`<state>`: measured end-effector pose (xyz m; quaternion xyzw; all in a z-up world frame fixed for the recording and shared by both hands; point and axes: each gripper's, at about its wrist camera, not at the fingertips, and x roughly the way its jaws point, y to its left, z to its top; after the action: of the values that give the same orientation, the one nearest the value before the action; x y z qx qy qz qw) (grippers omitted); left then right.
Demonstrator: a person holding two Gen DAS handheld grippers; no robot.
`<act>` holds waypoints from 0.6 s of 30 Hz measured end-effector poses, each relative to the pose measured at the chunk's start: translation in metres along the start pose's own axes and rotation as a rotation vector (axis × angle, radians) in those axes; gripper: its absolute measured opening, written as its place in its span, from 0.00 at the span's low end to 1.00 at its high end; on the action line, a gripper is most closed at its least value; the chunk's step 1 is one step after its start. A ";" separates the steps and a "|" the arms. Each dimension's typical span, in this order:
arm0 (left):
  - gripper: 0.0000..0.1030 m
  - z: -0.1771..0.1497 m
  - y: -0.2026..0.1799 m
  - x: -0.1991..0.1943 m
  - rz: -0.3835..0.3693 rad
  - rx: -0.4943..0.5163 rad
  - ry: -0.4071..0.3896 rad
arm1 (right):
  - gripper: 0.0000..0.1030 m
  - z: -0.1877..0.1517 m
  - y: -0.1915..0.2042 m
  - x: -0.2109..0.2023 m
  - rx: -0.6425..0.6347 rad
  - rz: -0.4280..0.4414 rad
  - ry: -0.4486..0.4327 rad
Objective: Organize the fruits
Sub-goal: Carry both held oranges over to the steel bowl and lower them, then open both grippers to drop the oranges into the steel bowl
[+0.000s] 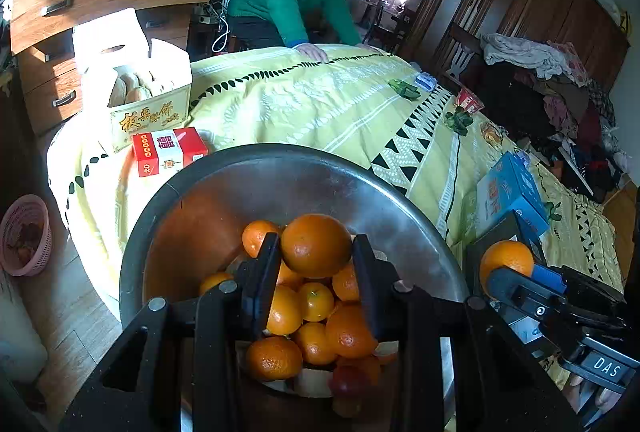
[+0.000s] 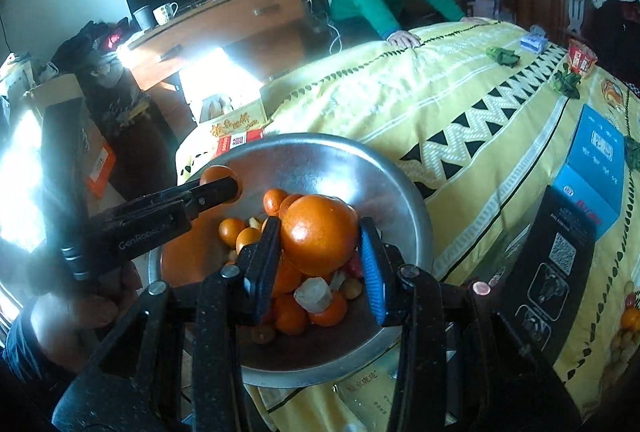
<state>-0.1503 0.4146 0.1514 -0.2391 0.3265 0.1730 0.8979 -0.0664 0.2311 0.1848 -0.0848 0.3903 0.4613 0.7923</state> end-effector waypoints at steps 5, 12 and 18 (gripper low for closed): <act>0.36 -0.002 -0.003 0.004 -0.012 0.003 0.010 | 0.38 -0.004 -0.004 0.014 0.038 -0.004 0.040; 0.36 -0.001 0.004 0.009 -0.005 -0.013 0.026 | 0.38 -0.005 0.001 0.025 0.039 -0.001 0.072; 0.54 -0.001 0.005 0.006 0.012 -0.018 0.021 | 0.39 -0.004 0.005 0.027 0.038 0.004 0.070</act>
<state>-0.1489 0.4193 0.1449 -0.2473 0.3358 0.1787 0.8912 -0.0650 0.2497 0.1644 -0.0851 0.4266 0.4521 0.7787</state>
